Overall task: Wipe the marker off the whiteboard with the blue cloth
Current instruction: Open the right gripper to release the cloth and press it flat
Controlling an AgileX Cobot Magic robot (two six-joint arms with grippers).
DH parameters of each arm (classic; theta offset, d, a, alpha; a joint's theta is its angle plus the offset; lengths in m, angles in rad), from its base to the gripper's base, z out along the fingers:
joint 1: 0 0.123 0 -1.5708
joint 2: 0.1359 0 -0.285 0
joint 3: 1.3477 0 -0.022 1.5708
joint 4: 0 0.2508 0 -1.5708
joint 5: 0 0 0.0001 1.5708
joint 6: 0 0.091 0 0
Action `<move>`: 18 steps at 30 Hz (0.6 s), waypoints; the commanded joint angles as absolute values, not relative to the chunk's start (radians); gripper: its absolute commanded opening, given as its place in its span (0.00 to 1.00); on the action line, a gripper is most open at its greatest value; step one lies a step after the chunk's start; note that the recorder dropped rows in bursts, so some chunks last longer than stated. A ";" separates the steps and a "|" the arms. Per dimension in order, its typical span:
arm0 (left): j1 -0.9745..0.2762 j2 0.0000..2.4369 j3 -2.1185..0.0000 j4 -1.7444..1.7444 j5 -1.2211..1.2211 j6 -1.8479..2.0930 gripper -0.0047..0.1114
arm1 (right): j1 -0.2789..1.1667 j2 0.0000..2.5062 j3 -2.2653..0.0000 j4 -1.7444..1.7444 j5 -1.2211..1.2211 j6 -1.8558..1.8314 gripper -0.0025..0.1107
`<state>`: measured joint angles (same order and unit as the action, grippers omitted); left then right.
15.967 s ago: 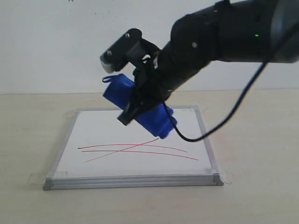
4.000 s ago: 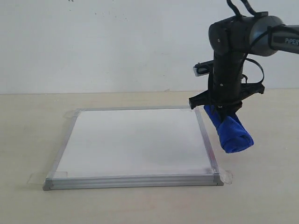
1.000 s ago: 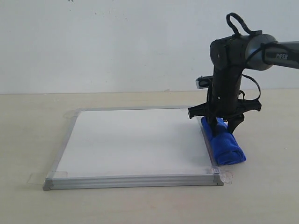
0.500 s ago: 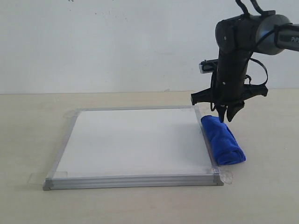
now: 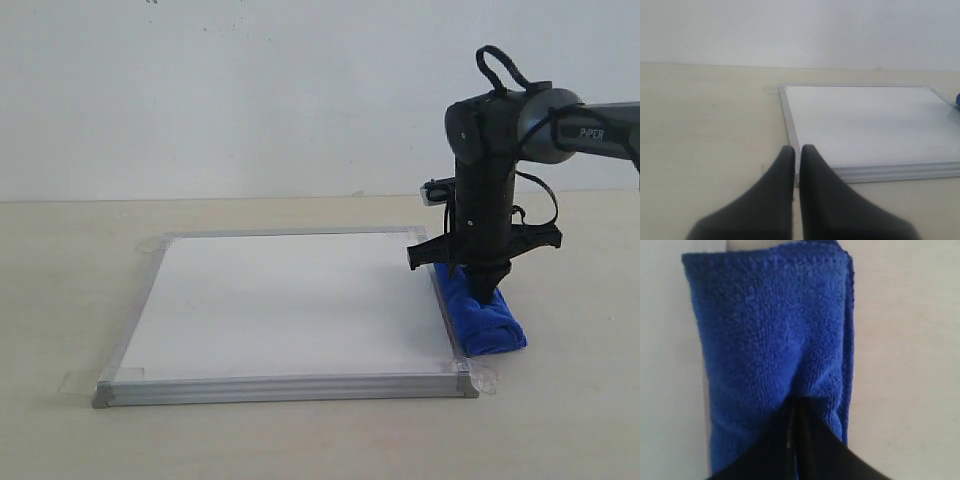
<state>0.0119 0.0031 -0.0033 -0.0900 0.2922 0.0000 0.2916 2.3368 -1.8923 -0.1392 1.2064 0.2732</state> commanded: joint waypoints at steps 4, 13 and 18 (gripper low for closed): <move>0.010 0.000 0.000 -0.089 0.289 0.000 0.07 | 0.286 2.329 -1.897 -0.143 1.221 0.231 0.02; 0.010 0.000 0.000 -0.089 0.289 0.000 0.07 | 0.286 2.203 -1.897 -0.144 1.178 0.222 0.02; 0.010 0.000 0.000 -0.089 0.289 0.000 0.07 | 0.286 2.206 -1.897 -0.138 1.166 0.222 0.02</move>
